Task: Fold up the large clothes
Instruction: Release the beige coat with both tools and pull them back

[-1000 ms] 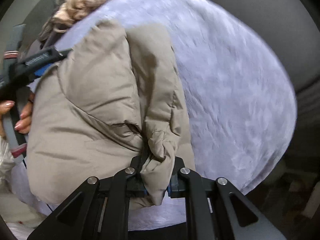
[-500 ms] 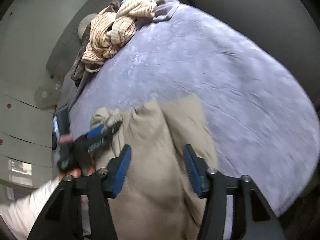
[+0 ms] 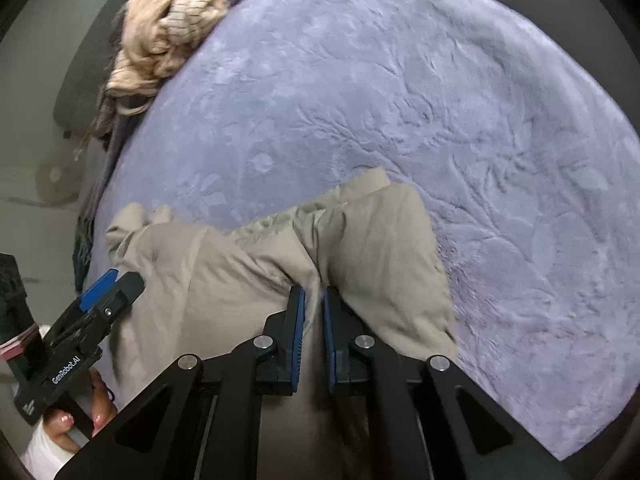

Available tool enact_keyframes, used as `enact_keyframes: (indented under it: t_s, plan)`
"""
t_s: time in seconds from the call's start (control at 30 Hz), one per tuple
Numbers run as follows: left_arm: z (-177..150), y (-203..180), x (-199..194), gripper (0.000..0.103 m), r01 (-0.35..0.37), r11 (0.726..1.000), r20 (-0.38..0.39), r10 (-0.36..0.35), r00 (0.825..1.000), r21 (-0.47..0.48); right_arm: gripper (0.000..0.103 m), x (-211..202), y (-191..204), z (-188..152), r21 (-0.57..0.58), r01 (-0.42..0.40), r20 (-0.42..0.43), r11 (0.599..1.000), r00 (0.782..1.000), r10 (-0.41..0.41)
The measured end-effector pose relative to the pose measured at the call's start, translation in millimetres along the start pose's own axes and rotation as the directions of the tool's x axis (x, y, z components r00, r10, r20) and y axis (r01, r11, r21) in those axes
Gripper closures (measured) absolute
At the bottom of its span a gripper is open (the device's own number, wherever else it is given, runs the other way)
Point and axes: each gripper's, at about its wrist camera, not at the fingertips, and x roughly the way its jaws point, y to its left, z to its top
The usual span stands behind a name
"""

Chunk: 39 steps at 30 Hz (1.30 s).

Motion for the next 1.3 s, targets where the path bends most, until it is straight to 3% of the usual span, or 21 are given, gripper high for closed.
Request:
enact_keyframes:
  t_s: [0.2,0.3,0.4,0.73,0.93,1.0,1.03,1.3]
  plan:
    - [-60,16,-39,0.016,0.008,0.999,-0.065,-0.011,0.998,-0.048,0.09,-52,15,-34,-0.129,-0.058,0.004,0.99,0.998,0.059]
    - [-86,18,-46,0.016,0.007,0.995,-0.105,-0.018,0.994,-0.096,0.09,-66,23,-60,-0.199,-0.101,-0.041,0.975,0.995,0.095]
    - [-102,18,-47,0.016,-0.011,0.988,-0.134,-0.009,0.991,-0.152,0.09,-61,27,-81,-0.258,-0.079,-0.099,0.963,0.994,0.055]
    - [-121,11,-60,0.016,-0.083,0.967,-0.149,0.048,0.988,-0.24,0.074,-29,8,-87,-0.22,-0.091,-0.198,0.971,0.979,0.047]
    - [-130,15,-72,0.016,-0.102,0.965,-0.138,0.07,0.988,-0.243,0.067,-23,8,-87,-0.197,-0.077,-0.201,0.977,0.979,0.037]
    - [-131,18,-72,0.002,-0.094,0.963,-0.133,0.061,0.989,-0.251,0.065,-21,6,-86,-0.183,-0.07,-0.197,0.981,0.98,0.033]
    - [-133,21,-72,0.0,-0.096,0.962,-0.131,0.063,0.989,-0.257,0.065,-18,9,-84,-0.18,-0.063,-0.192,0.982,0.981,0.027]
    - [-138,28,-75,0.0,-0.067,0.965,-0.126,0.035,0.991,-0.254,0.055,-32,19,-84,-0.159,0.01,-0.138,0.987,0.99,-0.032]
